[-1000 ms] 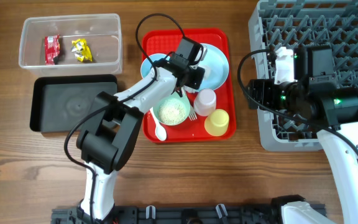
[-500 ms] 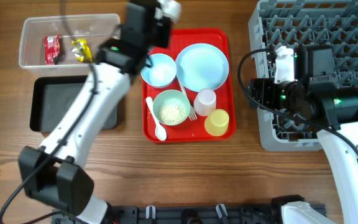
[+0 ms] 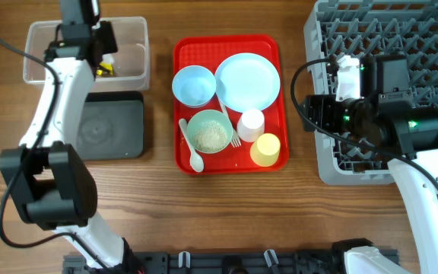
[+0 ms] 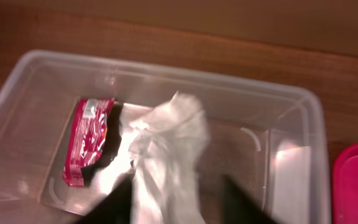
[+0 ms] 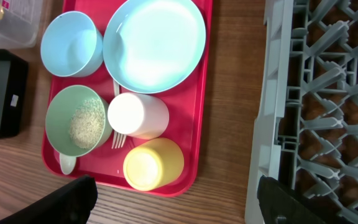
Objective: Sort waste into correct bins and load items into the dishwasher rack
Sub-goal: 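Carry the tissue with the left gripper into the clear bin and release, then grasp the rim of the green rice bowl with the left gripper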
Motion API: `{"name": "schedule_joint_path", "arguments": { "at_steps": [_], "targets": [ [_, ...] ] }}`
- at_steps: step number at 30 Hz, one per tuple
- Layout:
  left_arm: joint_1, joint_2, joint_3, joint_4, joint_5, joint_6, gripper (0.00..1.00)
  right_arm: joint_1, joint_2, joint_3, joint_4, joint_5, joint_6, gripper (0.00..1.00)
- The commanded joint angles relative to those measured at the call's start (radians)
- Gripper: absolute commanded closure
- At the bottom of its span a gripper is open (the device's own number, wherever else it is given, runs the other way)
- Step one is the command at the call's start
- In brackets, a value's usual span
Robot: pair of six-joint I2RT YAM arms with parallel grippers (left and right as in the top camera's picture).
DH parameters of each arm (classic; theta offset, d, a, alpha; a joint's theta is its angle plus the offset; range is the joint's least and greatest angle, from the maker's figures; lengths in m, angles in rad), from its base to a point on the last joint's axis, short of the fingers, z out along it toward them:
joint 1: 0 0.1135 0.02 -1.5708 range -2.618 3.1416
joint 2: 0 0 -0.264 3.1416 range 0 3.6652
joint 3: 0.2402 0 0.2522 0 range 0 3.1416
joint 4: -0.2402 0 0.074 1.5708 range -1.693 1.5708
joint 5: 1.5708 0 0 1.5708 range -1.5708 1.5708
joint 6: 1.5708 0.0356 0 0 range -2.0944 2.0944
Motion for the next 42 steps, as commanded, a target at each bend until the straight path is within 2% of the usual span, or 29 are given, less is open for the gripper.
{"name": "schedule_joint_path", "arguments": {
  "at_steps": [1,6,10,16,19,34,40,42],
  "targets": [
    [0.021,0.014,-0.007,-0.003,0.16,0.004,0.0,-0.005,0.013,0.014,0.005,0.018,0.003,0.13],
    [-0.002,0.0,-0.006,-0.021,0.205,0.005,0.0,-0.005,0.013,0.014,0.012,0.018,0.003,0.13],
    [-0.051,-0.036,-0.006,-0.095,0.237,0.005,0.0,-0.005,0.013,0.014,0.013,0.018,0.001,0.13],
    [-0.207,-0.054,-0.013,-0.378,0.283,0.003,0.0,-0.005,0.013,0.003,0.026,0.018,0.0,0.12],
    [-0.281,-0.054,-0.03,-0.445,0.283,0.002,0.0,-0.005,0.013,-0.009,0.038,0.018,0.0,0.11],
    [-0.612,-0.054,-0.171,-0.509,0.257,-0.162,0.02,-0.005,0.027,-0.034,0.032,0.018,-0.019,0.11],
    [-0.777,-0.054,-0.172,-0.495,0.064,-0.15,0.07,-0.005,0.027,-0.034,0.031,0.018,-0.023,0.11],
    [-0.808,-0.054,-0.173,-0.484,0.045,-0.146,0.08,-0.005,0.027,-0.034,0.028,0.018,-0.023,0.11]
  ]
}}
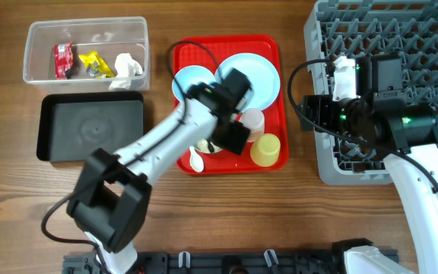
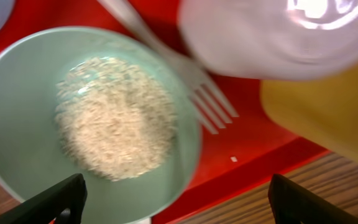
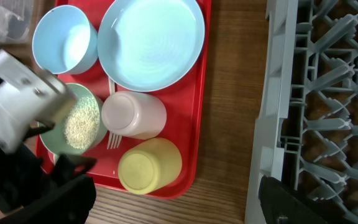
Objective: Sort waste into correct bins and load items into the dishwasher rack
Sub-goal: 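Grasp the rim of the green rice bowl with the left gripper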
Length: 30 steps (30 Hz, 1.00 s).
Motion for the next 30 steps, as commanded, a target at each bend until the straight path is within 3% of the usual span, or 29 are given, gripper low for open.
{"name": "schedule_joint_path", "arguments": {
  "at_steps": [1,11,12,14,18,25,30],
  "targets": [
    [-0.062,-0.026,-0.01,0.019,-0.106,-0.008,0.1,-0.005,0.008,-0.004,-0.003,0.017,-0.018,0.11],
    [-0.043,-0.025,-0.133,0.176,-0.106,-0.01,0.25,-0.005,0.008,-0.004,-0.009,0.017,-0.019,0.11],
    [-0.043,-0.025,-0.141,0.184,-0.106,-0.01,0.3,-0.005,0.008,-0.004,-0.009,0.017,-0.019,0.11],
    [-0.043,-0.025,-0.146,0.192,-0.106,-0.015,0.52,-0.005,0.008,-0.004,-0.006,0.017,-0.018,0.11],
    [-0.044,-0.025,-0.146,0.2,-0.106,-0.017,0.81,-0.005,0.008,-0.004,-0.004,0.017,-0.018,0.11],
    [-0.044,-0.025,-0.146,0.217,-0.106,-0.017,0.84,-0.005,0.008,-0.004,-0.005,0.017,-0.018,0.11],
    [-0.044,-0.024,-0.172,0.267,-0.106,-0.017,0.79,-0.005,0.008,-0.004,-0.005,0.017,-0.019,0.11]
  ]
}}
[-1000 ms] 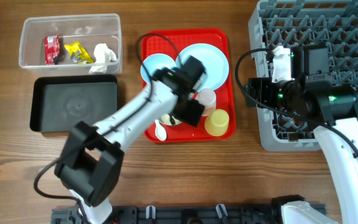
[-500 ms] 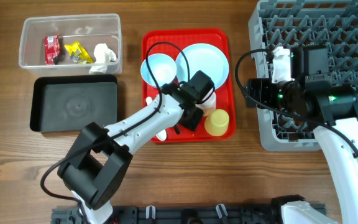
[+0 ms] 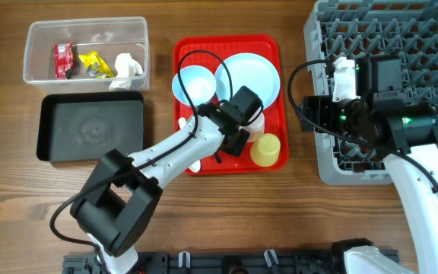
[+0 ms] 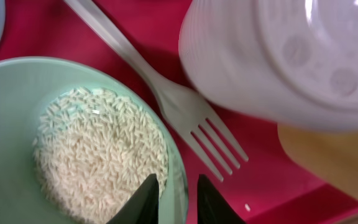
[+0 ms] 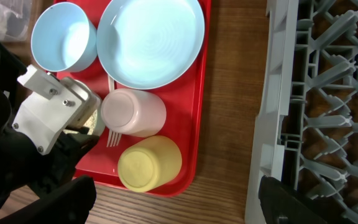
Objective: Sort waste into correct bins and load items into the dishwasher rack
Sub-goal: 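Grasp the rim of the green rice bowl with the left gripper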
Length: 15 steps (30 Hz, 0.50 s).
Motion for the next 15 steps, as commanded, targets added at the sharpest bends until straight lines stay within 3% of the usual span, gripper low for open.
{"name": "schedule_joint_path", "arguments": {
  "at_steps": [1,9,15],
  "targets": [
    [0.003,-0.022,-0.035,0.033,-0.009,-0.003,0.8,-0.005,0.008,-0.004,0.002,0.017,-0.018,0.11],
    [0.003,-0.02,-0.065,0.054,-0.005,-0.007,0.96,-0.005,0.008,-0.004,0.003,0.017,-0.018,0.11],
    [0.004,-0.031,-0.05,0.057,-0.005,-0.022,0.96,-0.005,0.008,-0.004,0.003,0.017,-0.018,0.11]
  ]
}}
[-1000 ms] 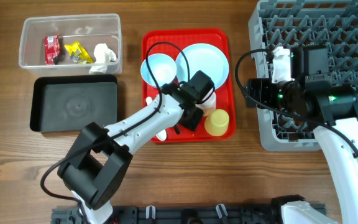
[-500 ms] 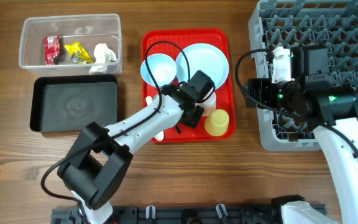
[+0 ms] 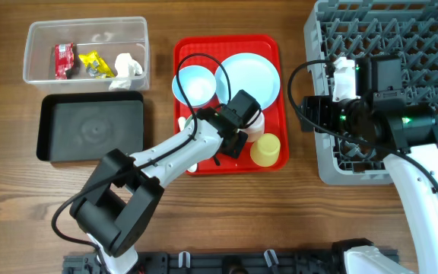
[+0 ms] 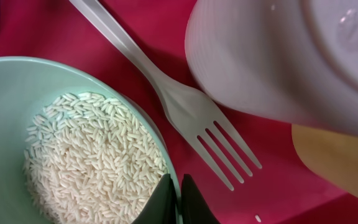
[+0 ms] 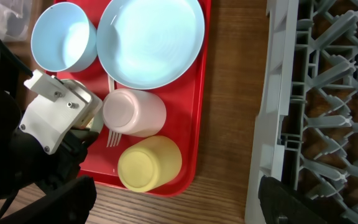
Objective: Sort waste into correct bins and load items into the dishwasher rack
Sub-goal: 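Grasp the rim of the green rice bowl with the left gripper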
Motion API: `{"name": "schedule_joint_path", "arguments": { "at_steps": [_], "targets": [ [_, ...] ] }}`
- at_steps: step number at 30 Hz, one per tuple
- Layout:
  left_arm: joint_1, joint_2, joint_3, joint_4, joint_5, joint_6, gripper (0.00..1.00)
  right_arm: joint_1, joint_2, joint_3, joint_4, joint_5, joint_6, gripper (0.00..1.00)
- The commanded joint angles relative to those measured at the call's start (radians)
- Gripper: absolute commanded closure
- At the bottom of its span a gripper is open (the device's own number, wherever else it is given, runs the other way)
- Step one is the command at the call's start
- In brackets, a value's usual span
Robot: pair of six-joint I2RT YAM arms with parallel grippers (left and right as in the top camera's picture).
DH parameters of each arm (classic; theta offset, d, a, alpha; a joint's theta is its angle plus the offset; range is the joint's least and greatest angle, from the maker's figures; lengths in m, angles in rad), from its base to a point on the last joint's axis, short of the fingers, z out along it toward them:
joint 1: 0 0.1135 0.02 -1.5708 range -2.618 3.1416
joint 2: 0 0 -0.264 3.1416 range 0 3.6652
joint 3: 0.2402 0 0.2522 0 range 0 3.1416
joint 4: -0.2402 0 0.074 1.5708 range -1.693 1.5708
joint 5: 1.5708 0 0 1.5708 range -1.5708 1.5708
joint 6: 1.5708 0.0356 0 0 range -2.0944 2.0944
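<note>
A green bowl (image 4: 73,143) holding rice sits on the red tray (image 3: 226,42). My left gripper (image 4: 178,190) is shut on the bowl's right rim, one finger inside and one outside. Beside it lie a white fork (image 4: 185,112), a white cup (image 3: 253,120) and a yellow cup (image 3: 265,149), both upside down. A blue bowl (image 3: 195,84) and a blue plate (image 3: 251,76) fill the tray's far half. In the overhead view my left arm hides most of the green bowl. My right gripper (image 5: 176,205) hovers open between the tray and the rack, holding nothing.
A grey dishwasher rack (image 3: 401,46) stands at the right. A clear bin (image 3: 86,21) at the far left holds wrappers and a white tissue. A black bin (image 3: 90,129) lies in front of it. A white spoon (image 3: 194,161) rests at the tray's near left.
My left gripper's fingers, a little apart astride the green bowl's rim before, have shut on that rim. The right arm and the dishes have not moved.
My left gripper was open over the clear bin with a white tissue below it. Then it hung wide open over the green rice bowl on the tray. Then its fingers straddled the bowl's right rim, and now they are shut on it. The right arm stayed still.
</note>
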Motion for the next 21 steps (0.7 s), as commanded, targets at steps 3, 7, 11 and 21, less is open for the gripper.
{"name": "schedule_joint_path", "arguments": {
  "at_steps": [3,7,11,21],
  "targets": [
    [0.009,-0.071,0.029,-0.028,0.005,-0.063,0.96,-0.005,0.008,-0.004,0.003,0.017,-0.018,0.12],
    [0.035,-0.172,0.052,-0.049,0.005,-0.113,0.96,-0.005,0.008,-0.004,0.004,0.017,-0.018,0.12],
    [0.101,-0.296,0.052,-0.074,0.005,-0.18,0.96,-0.005,0.008,-0.004,0.006,0.017,-0.018,0.12],
    [0.433,-0.407,0.052,-0.253,0.014,-0.259,0.96,-0.005,0.008,-0.004,0.009,0.017,-0.018,0.12]
  ]
}}
